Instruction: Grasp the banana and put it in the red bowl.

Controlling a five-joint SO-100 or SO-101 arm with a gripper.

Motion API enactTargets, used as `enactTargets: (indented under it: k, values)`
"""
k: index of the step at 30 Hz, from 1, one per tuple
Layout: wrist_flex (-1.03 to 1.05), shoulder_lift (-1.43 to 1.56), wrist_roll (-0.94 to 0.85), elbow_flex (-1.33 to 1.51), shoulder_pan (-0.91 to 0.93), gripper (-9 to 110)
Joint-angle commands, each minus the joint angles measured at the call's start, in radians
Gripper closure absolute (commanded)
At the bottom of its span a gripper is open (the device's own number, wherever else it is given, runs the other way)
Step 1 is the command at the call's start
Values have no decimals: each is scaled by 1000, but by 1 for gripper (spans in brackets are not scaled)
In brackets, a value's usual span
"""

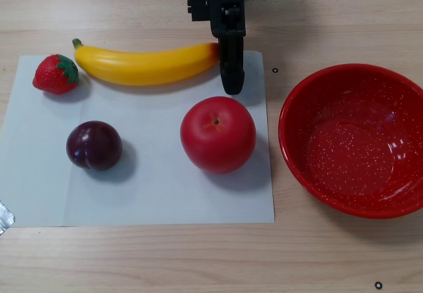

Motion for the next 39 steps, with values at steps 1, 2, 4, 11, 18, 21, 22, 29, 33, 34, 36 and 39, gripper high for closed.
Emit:
enactTargets:
  k: [1,2,4,11,18,21,22,29,33,34,36,39]
  values:
    - [18,-11,-6,5,-11,101]
    - [18,-11,-6,5,-11,101]
    - [18,-11,-6,5,-11,101]
    - [18,-11,-6,5,-11,101]
    - [18,-11,-6,5,-11,101]
    - [18,-11,-6,5,-11,101]
    - [18,-11,-6,5,-11,101]
    - [18,-11,0,5,-9,101]
    - [18,-11,3,5,-9,101]
    - [18,-11,3,5,-9,101]
    - [18,-11,3,5,-9,101]
    - [14,-14,17,5,2,101]
